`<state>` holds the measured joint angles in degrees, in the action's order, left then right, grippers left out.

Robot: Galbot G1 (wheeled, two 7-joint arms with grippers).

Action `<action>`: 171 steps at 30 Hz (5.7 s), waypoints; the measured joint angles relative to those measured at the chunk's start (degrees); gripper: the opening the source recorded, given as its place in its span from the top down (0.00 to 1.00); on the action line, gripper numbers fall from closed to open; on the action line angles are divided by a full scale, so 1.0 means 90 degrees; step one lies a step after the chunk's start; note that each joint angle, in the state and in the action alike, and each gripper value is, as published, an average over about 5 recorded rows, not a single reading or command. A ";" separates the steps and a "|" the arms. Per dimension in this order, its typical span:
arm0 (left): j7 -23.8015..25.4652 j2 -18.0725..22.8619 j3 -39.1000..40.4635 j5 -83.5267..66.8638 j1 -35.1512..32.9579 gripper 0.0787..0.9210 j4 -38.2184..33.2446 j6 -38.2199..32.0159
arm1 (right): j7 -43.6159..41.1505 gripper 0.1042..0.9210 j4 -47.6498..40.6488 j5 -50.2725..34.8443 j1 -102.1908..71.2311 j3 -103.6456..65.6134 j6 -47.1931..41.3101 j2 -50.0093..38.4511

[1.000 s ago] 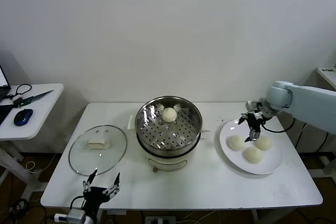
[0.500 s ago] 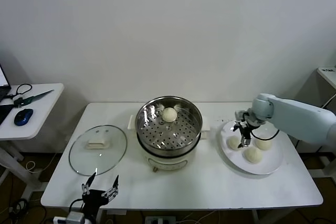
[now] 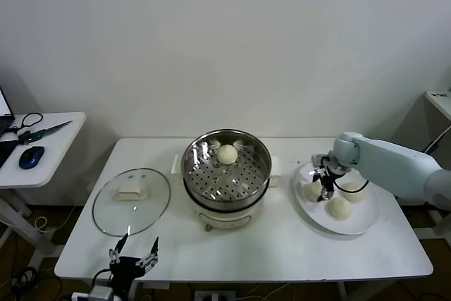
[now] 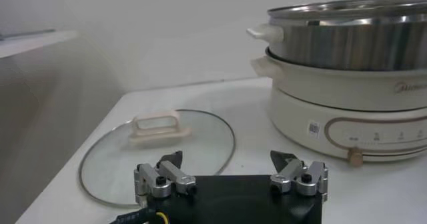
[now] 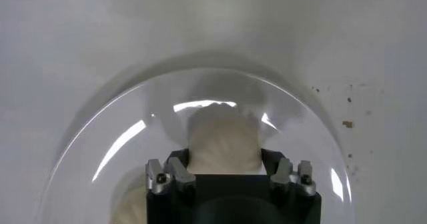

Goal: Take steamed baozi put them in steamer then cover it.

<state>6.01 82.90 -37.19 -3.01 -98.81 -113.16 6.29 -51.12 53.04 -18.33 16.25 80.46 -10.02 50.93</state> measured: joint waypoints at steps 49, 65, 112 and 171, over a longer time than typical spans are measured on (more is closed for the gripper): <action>0.0033 0.0006 -0.0055 0.0033 0.0079 0.12 -0.0600 0.0193 | 0.1813 0.29 0.2263 -0.4156 0.3029 0.1638 -0.2040 0.3189; 0.0028 -0.0027 -0.0099 -0.0011 0.0087 0.12 -0.0577 0.0182 | 0.1996 0.17 0.1437 -0.4058 0.2260 0.1360 -0.2156 0.3599; 0.0017 0.0020 -0.0206 -0.0082 -0.0032 0.12 -0.0729 0.0203 | -0.0411 0.12 0.2381 -0.0122 0.2186 0.1594 -0.0232 -0.1914; 0.0016 0.0098 -0.0154 0.0104 0.0020 0.12 -0.0731 0.0254 | -0.0806 0.27 0.3289 0.0563 0.4253 0.1079 0.1772 0.0415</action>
<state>6.15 83.77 -38.57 -2.08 -98.63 -119.74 8.57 -58.38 82.64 -13.27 54.52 90.17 5.93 54.66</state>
